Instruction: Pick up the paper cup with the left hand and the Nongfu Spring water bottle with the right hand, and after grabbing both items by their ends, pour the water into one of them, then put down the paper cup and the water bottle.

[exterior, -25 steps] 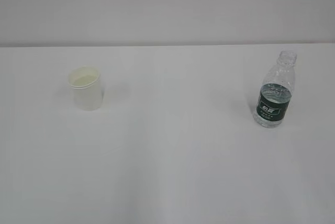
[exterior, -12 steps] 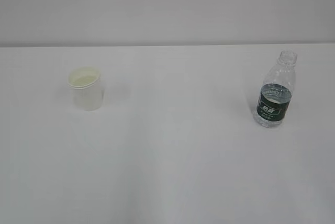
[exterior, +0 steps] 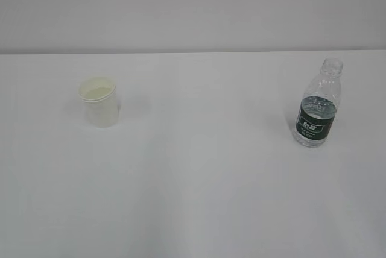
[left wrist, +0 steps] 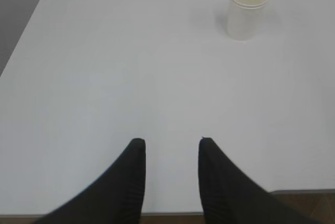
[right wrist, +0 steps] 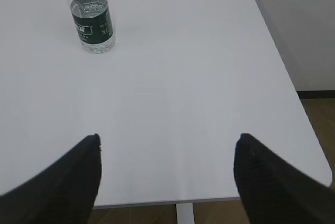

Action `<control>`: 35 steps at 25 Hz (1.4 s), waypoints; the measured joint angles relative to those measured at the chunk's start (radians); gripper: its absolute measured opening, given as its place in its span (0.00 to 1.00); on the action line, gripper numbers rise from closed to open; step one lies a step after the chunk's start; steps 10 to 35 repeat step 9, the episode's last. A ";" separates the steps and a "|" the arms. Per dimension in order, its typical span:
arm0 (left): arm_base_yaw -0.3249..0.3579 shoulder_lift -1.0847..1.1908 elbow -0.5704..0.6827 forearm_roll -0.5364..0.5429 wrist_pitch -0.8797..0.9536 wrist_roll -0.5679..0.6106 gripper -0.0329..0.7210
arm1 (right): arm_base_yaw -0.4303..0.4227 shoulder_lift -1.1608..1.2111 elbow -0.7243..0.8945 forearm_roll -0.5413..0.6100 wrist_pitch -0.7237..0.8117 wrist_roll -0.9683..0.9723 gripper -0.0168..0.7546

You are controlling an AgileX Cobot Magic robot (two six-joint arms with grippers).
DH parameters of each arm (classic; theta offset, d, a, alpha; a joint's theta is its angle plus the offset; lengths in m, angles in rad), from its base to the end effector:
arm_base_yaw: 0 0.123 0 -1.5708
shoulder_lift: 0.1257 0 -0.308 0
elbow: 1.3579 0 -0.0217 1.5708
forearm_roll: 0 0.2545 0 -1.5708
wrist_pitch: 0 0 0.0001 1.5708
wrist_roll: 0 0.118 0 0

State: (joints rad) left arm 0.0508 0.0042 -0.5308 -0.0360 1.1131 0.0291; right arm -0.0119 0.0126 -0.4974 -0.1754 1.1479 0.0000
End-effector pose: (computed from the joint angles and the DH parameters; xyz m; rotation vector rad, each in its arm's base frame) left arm -0.0061 -0.0041 0.2707 -0.0191 2.0695 0.0059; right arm -0.0050 -0.0187 0.2585 0.0287 2.1406 -0.2205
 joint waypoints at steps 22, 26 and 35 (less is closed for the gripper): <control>0.000 0.000 0.000 0.000 0.000 0.000 0.36 | 0.000 0.000 0.000 0.000 -0.001 0.000 0.78; 0.000 0.000 0.000 0.000 0.000 0.000 0.36 | 0.000 0.000 0.000 0.000 -0.001 0.000 0.78; 0.000 0.000 0.000 0.000 0.000 0.000 0.36 | 0.000 0.000 0.000 0.000 -0.001 0.000 0.78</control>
